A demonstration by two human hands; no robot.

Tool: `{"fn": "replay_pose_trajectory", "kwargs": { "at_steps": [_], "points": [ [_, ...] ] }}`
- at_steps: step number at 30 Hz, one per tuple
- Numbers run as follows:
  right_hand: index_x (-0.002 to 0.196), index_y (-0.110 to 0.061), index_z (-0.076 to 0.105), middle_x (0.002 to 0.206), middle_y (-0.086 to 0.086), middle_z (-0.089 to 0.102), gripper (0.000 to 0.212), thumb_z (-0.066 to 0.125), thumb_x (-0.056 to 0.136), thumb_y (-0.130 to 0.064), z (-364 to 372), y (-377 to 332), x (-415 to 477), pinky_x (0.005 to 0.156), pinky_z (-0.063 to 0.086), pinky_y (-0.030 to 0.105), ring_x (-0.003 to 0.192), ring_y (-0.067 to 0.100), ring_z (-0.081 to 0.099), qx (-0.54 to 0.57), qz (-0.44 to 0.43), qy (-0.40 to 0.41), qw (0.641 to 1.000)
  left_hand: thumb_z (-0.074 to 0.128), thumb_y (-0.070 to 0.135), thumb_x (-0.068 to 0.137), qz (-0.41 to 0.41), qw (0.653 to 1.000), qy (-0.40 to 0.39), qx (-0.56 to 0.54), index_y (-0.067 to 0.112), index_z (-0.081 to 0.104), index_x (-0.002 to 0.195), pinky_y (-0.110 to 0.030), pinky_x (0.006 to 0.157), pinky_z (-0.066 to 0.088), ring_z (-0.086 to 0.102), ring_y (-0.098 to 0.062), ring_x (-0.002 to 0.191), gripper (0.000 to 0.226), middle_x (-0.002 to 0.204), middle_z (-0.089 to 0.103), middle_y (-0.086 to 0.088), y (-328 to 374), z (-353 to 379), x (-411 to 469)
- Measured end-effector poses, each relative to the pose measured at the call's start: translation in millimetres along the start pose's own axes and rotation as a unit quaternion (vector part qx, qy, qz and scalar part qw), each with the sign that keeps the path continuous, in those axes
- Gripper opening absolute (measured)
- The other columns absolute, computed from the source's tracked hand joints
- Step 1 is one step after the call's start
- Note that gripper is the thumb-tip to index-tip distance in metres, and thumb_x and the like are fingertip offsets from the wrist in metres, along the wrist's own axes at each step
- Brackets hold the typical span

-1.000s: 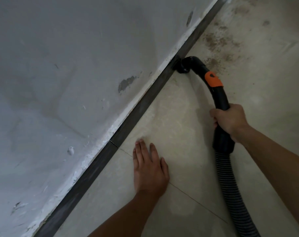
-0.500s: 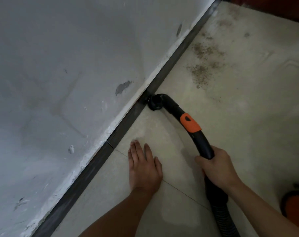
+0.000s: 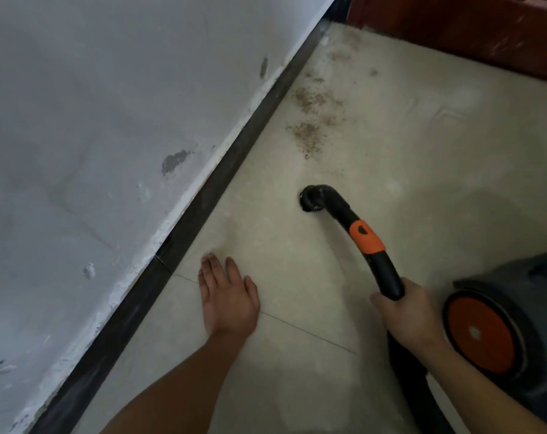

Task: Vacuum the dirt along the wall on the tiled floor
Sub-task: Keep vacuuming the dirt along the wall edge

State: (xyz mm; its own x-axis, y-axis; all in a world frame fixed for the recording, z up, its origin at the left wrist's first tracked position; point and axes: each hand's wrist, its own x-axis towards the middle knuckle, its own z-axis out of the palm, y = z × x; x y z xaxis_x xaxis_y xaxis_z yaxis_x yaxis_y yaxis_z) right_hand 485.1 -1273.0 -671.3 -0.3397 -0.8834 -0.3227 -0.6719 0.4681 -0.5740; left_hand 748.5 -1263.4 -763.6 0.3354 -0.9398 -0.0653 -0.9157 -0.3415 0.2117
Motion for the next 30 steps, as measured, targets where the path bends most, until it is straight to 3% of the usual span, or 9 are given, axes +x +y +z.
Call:
{"fn": "replay_pose_trajectory", "kwargs": {
  "at_steps": [4,8,12,16,18,23,28,30],
  "points": [
    [0.078,-0.017,0.06,0.068,0.012,0.066,0.014,0.07,0.073,-0.025,20.8,-24.8,12.4,0.059,0.058,0.043,0.061,0.033,0.066,0.049,-0.012,-0.014,0.999,0.024,0.036,0.091,0.002,1.0,-0.003,0.005,-0.005,0.049,0.134,-0.053,0.114,0.026,0.034,-0.047,0.135,0.065,0.143,0.037,-0.037,-1.0,-0.6,-1.4],
    [0.08,-0.018,0.058,0.068,0.009,0.066,0.014,0.071,0.074,-0.022,22.3,-6.0,-15.0,0.057,0.056,0.041,0.06,0.029,0.065,0.047,-0.015,-0.053,0.997,0.021,0.037,0.093,0.012,1.0,-0.007,0.016,-0.005,0.047,0.136,-0.054,0.115,0.023,0.03,-0.048,0.137,0.066,0.144,0.034,-0.037,-2.0,-0.5,-1.9],
    [0.081,-0.021,0.059,0.068,0.01,0.065,0.014,0.072,0.076,-0.018,-8.0,38.9,-22.8,0.056,0.053,0.041,0.061,0.029,0.064,0.042,0.015,-0.002,0.999,0.025,0.029,0.091,0.072,0.997,-0.008,0.023,-0.005,0.049,0.134,-0.06,0.111,0.025,0.035,-0.051,0.132,0.06,0.14,0.041,-0.037,-4.4,1.2,2.9],
    [0.081,-0.011,0.06,0.066,0.015,0.065,0.012,0.072,0.079,-0.012,-31.7,61.0,-1.1,0.055,0.052,0.042,0.06,0.033,0.064,0.075,0.045,0.054,0.995,0.027,0.024,0.085,0.153,0.987,-0.032,0.021,-0.005,0.055,0.127,-0.06,0.105,0.035,0.046,-0.05,0.124,0.058,0.133,0.048,-0.036,8.7,2.0,24.4],
    [0.086,-0.009,0.06,0.07,0.015,0.065,0.014,0.072,0.081,-0.014,-34.7,57.1,19.7,0.056,0.051,0.038,0.063,0.033,0.065,0.099,0.055,0.065,0.991,0.033,0.024,0.086,0.136,0.99,-0.034,-0.006,-0.004,0.056,0.124,-0.058,0.105,0.036,0.045,-0.05,0.124,0.052,0.132,0.048,-0.035,24.0,-2.7,46.9],
    [0.106,-0.014,0.055,0.071,0.009,0.065,0.025,0.066,0.092,-0.031,-23.4,30.4,30.4,0.052,0.051,0.035,0.055,0.023,0.065,0.154,0.008,0.083,0.985,0.045,0.02,0.095,0.088,0.996,-0.024,-0.01,0.002,0.045,0.133,-0.05,0.114,0.019,0.026,-0.044,0.136,0.042,0.146,0.031,-0.03,65.7,-0.5,108.6],
    [0.1,-0.02,0.057,0.066,0.002,0.063,0.019,0.063,0.093,-0.037,-7.7,40.5,8.5,0.052,0.05,0.033,0.055,0.013,0.062,0.14,-0.018,0.082,0.987,0.042,0.022,0.094,0.076,0.996,0.032,0.014,-0.001,0.047,0.134,-0.055,0.115,0.015,0.029,-0.05,0.134,0.046,0.143,0.034,-0.037,75.2,22.1,113.5],
    [0.101,-0.019,0.057,0.066,0.001,0.062,0.019,0.063,0.094,-0.036,-11.4,38.6,24.1,0.051,0.048,0.024,0.053,0.006,0.059,0.127,-0.011,0.088,0.988,0.038,0.022,0.093,0.075,0.997,0.033,0.008,-0.002,0.048,0.133,-0.056,0.114,0.017,0.03,-0.051,0.133,0.047,0.142,0.036,-0.037,76.1,22.6,112.2]
  ]
}}
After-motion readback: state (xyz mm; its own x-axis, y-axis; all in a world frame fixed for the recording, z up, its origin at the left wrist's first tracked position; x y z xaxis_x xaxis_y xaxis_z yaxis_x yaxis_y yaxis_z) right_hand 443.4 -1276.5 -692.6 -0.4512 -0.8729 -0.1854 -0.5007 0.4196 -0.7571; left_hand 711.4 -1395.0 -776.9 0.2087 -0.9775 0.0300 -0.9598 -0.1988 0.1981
